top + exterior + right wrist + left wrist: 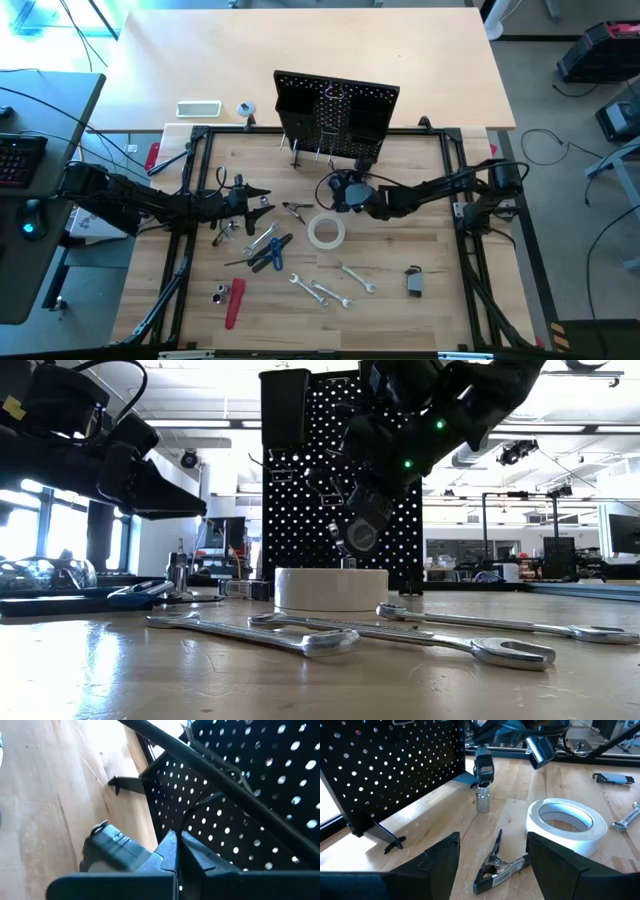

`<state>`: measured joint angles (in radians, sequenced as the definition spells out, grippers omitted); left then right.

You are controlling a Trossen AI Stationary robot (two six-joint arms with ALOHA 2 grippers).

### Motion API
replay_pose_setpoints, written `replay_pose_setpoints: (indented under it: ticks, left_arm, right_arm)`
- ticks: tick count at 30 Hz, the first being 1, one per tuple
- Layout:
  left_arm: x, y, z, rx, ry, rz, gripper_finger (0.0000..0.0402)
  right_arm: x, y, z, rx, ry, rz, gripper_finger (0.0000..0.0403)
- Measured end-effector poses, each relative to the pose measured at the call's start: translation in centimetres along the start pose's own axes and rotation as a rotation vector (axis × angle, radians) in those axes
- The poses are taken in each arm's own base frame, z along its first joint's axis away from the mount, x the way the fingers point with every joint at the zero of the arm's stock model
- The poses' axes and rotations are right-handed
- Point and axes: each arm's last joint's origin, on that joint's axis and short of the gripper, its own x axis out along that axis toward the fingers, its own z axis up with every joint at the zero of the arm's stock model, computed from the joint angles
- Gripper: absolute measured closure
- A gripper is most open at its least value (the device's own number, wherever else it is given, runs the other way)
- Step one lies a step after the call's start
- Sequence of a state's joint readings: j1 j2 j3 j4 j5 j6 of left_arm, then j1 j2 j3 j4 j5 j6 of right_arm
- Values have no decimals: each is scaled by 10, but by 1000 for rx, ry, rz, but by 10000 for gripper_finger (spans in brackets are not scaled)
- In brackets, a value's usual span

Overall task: Hang tools onto peg board
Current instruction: Hang the gray measuring tape on the peg board

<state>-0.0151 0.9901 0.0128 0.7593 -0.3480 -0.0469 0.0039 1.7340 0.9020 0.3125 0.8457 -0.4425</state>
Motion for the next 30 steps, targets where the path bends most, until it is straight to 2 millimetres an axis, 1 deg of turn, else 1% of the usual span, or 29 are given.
replay_pose_setpoints:
  ticks: [10, 13, 18, 25, 30]
  left_arm:
    - [0, 0, -1, 12, 11, 2, 181]
    - [0, 0, -2, 14, 20, 3, 181]
    - [0, 0, -3, 14, 27, 4, 181]
    - [0, 0, -3, 12, 28, 4, 181]
    - [0, 0, -3, 11, 32, 4, 181]
  right_arm:
    - [1, -3, 0, -22, 24, -67, 403]
    - [0, -5, 2, -46, 23, -98, 403]
    - [-2, -10, 7, -39, -1, -118, 403]
    - [9, -12, -12, 20, 109, -72, 403]
    - [8, -11, -12, 39, 108, -60, 403]
